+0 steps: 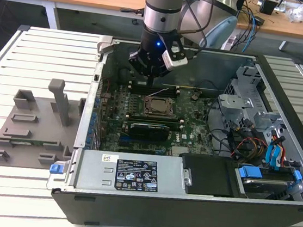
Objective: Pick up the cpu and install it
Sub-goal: 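Install the first cpu locking lever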
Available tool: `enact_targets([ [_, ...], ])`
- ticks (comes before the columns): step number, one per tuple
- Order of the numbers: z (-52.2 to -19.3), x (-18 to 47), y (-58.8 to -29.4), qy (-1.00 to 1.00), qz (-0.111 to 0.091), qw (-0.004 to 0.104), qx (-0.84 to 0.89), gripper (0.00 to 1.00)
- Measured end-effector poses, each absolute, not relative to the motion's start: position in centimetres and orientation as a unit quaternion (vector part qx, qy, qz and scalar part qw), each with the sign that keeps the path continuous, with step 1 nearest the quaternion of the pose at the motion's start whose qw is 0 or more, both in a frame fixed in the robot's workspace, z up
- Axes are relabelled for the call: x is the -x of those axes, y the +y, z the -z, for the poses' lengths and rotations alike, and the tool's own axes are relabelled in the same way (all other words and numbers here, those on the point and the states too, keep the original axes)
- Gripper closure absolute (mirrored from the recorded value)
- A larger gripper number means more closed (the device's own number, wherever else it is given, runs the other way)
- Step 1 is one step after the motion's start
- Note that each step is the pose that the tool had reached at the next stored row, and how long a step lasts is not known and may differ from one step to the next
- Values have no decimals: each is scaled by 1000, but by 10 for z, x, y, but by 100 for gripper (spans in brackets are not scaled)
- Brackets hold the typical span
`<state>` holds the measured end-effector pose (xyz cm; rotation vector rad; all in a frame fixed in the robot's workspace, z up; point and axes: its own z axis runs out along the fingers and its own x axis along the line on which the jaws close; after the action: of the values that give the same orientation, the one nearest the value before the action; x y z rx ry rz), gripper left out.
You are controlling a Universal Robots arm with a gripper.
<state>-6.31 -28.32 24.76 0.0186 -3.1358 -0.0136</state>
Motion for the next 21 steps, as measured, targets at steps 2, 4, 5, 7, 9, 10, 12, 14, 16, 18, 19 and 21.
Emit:
enact_targets([
  [2,-245,63,-283,-1000,4,3,-6,89],
  [4,-243,63,-283,-1000,4,3,-6,89],
  [5,-243,63,-283,-1000,4,3,-6,89],
  [7,-242,63,-283,-1000,4,3,-6,89],
  [9,-240,63,-283,-1000,4,3,-6,89],
  [10,-240,63,-283,-1000,4,3,-6,89],
  [12,-238,63,-283,-1000,4,3,-6,89],
  [14,-236,63,-283,-1000,4,3,-6,89],
  [16,-233,63,-283,-1000,5,3,-6,89],
  [18,-231,62,-283,-1000,15,3,-6,89],
  [19,-230,62,-283,-1000,28,3,-6,89],
  [21,-228,59,-285,-999,35,3,-6,89],
])
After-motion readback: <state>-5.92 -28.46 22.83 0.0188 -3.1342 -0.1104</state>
